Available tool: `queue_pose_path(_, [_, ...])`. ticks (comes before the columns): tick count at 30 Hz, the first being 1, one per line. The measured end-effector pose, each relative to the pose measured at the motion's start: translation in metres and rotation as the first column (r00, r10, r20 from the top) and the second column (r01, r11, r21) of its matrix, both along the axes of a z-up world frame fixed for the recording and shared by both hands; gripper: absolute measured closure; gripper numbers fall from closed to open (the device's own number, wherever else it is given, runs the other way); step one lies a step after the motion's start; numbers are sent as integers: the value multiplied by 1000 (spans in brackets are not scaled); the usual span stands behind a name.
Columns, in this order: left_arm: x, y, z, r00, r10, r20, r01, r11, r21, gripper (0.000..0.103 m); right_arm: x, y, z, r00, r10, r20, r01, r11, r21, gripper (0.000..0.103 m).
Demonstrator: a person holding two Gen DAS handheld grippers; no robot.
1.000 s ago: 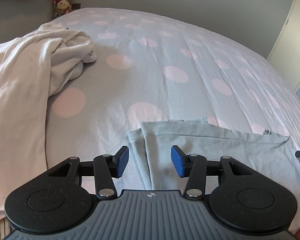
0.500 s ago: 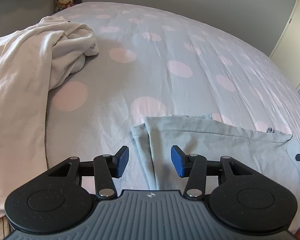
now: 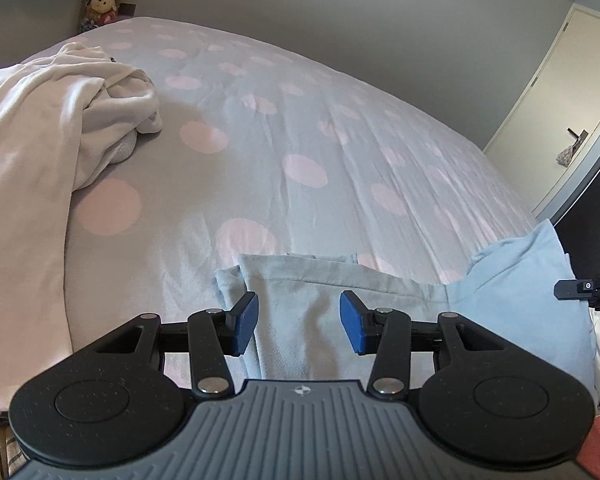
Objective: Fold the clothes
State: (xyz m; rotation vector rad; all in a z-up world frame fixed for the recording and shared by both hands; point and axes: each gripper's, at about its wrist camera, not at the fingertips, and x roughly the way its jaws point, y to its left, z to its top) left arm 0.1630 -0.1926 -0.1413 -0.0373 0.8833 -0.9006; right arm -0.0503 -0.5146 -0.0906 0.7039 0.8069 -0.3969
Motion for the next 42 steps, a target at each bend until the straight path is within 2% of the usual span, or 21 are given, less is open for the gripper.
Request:
queue_pose_path(3, [1,5,2,1000,0,-9,-1,1000,-24,65,25,23,6,999,36,6,-36,999,37,87])
queue_pose_path(8, [2,8,1,1000,-7,-16,6,1000,-30,66,69,60,11,995,91,35,-94,993,73,87])
queue_pose_path(13, [7,12,-3,999,12,-44,-14,999,-35,67,116,90,1,991,127,38,-130,986,103,87])
queue_pose_path(22, [25,22,-16,989,99,-109,-99,995,7,67,170,125,-66,983,173,-58,-160,970,181,87])
queue_pose_path(33, [33,16,-30,987,94,-131,-89,995,48,68,190,132,-113,979,177,-105,-151,964,221,86])
queue_pose_path(40, [27,21,-24,990,93,-107,-89,995,45,68,185,122,-109,983,177,-53,-155,945,287,74])
queue_pose_path(42, [24,24,-20,990,86,-114,-83,996,26,67,174,118,-100,984,176,-24,-162,944,288,65])
